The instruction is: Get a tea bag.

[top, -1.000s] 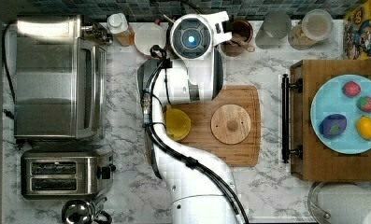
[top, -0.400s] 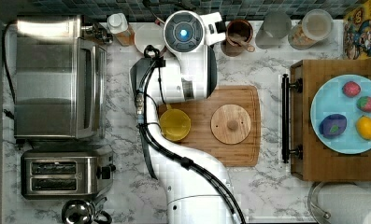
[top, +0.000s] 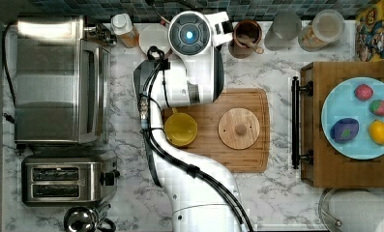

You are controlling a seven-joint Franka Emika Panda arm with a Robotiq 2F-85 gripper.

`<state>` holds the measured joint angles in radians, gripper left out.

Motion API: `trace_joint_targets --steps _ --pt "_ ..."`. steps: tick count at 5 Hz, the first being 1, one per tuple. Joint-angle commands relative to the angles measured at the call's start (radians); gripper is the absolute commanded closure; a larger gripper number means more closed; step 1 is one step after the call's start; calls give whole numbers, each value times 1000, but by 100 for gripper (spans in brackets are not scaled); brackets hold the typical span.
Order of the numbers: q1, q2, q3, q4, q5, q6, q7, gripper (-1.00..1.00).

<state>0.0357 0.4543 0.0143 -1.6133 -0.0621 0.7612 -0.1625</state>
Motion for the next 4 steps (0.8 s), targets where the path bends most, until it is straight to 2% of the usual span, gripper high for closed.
trace_joint_targets --steps 1,2,3,4 --pt "-2 -213 -9 69 5 -117 30 100" --pt "-5 -190 0 112 17 -253 -19 100" --pt "-15 -180 15 89 28 -335 -30 100" --pt "-16 -250 16 -59 35 -355 -9 100"
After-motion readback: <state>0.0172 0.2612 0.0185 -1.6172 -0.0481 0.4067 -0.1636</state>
